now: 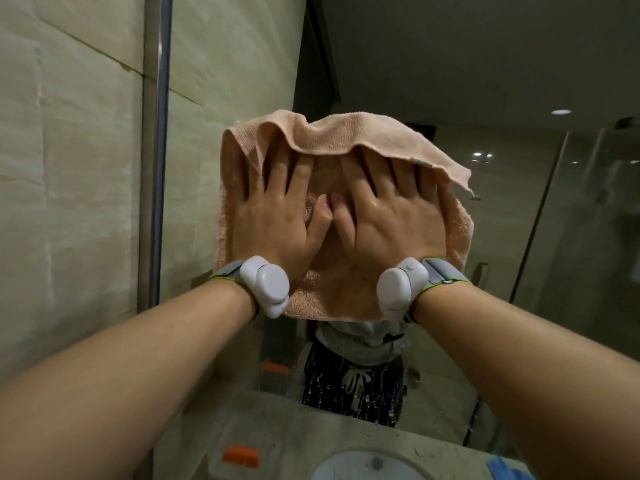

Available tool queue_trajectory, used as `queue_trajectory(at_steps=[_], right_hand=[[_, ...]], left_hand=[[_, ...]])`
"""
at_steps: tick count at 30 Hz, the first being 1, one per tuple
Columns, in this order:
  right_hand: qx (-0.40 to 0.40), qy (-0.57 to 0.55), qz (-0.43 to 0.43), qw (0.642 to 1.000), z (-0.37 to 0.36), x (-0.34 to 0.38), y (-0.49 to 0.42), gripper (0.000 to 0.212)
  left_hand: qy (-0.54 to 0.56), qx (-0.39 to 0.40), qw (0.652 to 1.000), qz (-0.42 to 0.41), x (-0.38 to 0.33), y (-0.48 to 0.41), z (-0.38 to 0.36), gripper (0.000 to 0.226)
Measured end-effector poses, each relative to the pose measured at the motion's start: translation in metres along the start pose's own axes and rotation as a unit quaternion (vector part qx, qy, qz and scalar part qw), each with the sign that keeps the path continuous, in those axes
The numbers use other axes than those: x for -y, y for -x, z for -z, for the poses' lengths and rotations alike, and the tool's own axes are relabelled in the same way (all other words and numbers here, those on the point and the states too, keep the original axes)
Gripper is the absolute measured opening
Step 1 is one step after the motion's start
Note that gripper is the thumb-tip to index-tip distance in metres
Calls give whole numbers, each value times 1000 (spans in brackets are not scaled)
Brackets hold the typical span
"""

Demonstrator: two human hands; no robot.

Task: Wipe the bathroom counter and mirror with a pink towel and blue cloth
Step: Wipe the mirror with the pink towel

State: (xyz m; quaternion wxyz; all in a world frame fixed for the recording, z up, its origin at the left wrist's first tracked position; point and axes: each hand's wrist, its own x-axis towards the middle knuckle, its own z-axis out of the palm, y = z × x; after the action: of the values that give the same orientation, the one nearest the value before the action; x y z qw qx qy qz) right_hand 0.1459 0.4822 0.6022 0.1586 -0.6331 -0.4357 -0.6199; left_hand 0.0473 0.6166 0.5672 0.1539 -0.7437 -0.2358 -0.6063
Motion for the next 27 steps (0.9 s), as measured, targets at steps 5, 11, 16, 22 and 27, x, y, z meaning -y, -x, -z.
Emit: queue_trajectory(at_steps=[5,11,16,22,27], right_hand=[[3,-12,-9,1000,0,3,18,49],[7,-27,-12,1000,-3,4,39,48],[20,-15,-18,1000,-5,5,62,41],[25,-53,-18,998,-10,3,102,49],[30,-70,-4,997,-7,-9,126,45]], left_hand=[[-12,-7,1000,-8,-1,14,-6,66],[-23,-1,1000,-14,-8,34,-10,65],[-25,15,999,-17,-14,56,-13,65],[-11,42,999,-9,-25,90,-20,65],[-5,69,998,1,-45,116,-25,63]])
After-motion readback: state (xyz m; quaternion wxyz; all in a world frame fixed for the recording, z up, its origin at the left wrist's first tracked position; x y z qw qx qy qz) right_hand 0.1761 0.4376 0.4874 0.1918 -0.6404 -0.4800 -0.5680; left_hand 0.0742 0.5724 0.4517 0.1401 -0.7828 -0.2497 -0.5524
